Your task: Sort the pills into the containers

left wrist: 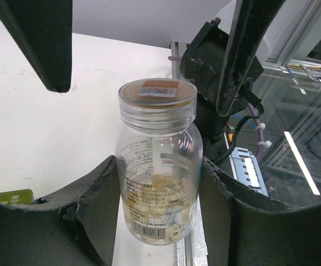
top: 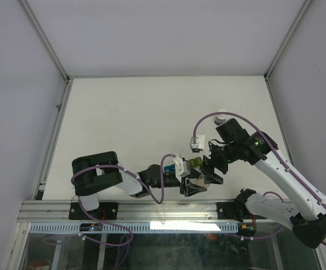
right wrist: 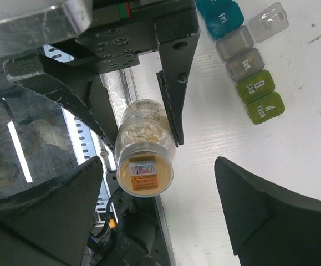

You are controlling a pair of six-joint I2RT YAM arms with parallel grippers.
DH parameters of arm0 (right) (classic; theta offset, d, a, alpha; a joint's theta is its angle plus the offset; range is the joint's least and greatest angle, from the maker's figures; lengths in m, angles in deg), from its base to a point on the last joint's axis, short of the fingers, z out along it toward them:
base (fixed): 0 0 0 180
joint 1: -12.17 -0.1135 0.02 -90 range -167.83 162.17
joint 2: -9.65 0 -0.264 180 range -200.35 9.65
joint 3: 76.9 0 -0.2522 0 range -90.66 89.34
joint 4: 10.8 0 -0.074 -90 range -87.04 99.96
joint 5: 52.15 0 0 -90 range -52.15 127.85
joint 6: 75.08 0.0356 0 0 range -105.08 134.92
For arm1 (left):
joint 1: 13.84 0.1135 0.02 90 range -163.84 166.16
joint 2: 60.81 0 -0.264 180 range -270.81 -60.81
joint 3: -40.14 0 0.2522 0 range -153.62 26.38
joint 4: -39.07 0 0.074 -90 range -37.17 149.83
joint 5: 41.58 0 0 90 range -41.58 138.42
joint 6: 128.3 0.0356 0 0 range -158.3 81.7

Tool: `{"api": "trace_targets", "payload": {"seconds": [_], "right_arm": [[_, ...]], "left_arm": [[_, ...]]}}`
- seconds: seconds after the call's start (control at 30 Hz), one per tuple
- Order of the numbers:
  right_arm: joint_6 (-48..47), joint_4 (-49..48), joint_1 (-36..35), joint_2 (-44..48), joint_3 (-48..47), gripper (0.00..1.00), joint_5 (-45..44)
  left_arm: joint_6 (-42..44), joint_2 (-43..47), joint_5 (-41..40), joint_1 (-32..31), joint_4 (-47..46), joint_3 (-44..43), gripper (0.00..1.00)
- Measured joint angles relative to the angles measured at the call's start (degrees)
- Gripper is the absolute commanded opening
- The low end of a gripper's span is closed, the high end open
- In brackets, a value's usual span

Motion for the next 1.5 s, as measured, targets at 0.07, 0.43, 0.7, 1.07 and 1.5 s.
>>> {"api": "trace_targets", "payload": {"seconds": [0.07,0.43,0.7,1.07,1.5], "right_arm": [[0.33,-0.02,-0.52,0.0,0.07,0.81,-0.72],[1.18,0.04,-2.05,-1.57,0.42,0.26,-1.86],[-14.36,5.09,-2.12,-2.8,-2.32,0.13,1.75],[-58.12,14.75,-2.43,-2.58,-6.32,0.14,4.35],[-31.17,-8.81,9.07,1.53,6.67,0.06,-6.38]], "left_arm": [[-0.07,0.17,-0.5,0.0,0.0,0.0,0.0],[-0.26,0.57,-2.71,0.07,0.26,0.09,0.0],[-0.02,0.57,-1.38,-0.02,-1.16,0.17,0.0],[0.17,-0.17,3.72,-0.02,-1.25,0.07,0.0],[-0.13,-0.37,2.69,0.0,-2.97,3.89,0.0]]}}
